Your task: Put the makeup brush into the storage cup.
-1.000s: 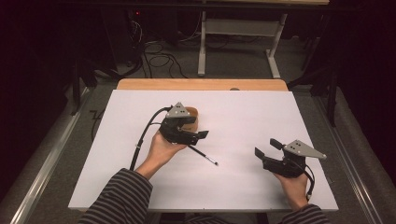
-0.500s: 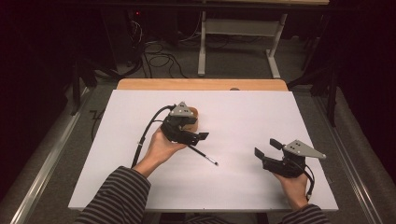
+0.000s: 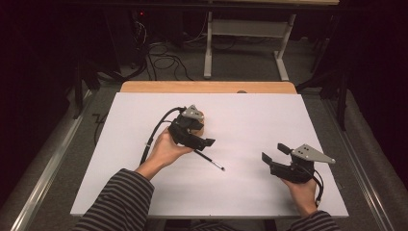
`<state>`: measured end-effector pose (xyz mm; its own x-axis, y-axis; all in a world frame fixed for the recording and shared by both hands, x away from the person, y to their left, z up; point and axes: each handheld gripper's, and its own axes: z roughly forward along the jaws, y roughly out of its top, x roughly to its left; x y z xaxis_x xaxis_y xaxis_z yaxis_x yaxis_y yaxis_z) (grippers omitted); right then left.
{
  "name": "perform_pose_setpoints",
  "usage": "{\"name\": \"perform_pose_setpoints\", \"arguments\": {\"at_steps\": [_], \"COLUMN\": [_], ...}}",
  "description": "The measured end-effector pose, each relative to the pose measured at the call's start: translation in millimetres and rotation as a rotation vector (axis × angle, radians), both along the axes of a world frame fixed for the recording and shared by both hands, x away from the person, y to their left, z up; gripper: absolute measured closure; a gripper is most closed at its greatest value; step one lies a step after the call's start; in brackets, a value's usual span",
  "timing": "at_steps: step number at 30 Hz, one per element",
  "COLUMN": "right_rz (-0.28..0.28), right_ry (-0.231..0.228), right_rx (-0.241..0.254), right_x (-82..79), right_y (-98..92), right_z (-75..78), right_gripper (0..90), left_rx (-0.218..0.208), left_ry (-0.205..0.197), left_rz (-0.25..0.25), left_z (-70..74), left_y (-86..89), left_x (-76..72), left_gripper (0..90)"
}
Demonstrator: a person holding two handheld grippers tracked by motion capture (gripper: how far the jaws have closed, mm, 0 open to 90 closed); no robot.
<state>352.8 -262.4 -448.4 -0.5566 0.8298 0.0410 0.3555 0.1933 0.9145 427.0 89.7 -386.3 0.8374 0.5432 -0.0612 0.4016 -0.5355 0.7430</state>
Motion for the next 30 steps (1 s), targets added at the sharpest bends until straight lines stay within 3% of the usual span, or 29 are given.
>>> {"name": "perform_pose_setpoints", "arguments": {"at_steps": [14,30], "right_rz": [0.003,0.003], "right_ry": [-0.002,-0.003], "right_rx": [-0.004,-0.010], "right_x": [-0.3,-0.5], "right_y": [0.5,0.7], "right_z": [0.0,0.0], "right_gripper": [29.0,29.1], "left_rx": [0.111,0.209], "left_ry": [0.039,0.045], "left_rz": [-0.032,-0.073], "left_z": [7.0,13.8], "left_y": [-5.3,-13.9], "left_x": [8.0,11.3], "left_gripper": [28.2,28.2]}}
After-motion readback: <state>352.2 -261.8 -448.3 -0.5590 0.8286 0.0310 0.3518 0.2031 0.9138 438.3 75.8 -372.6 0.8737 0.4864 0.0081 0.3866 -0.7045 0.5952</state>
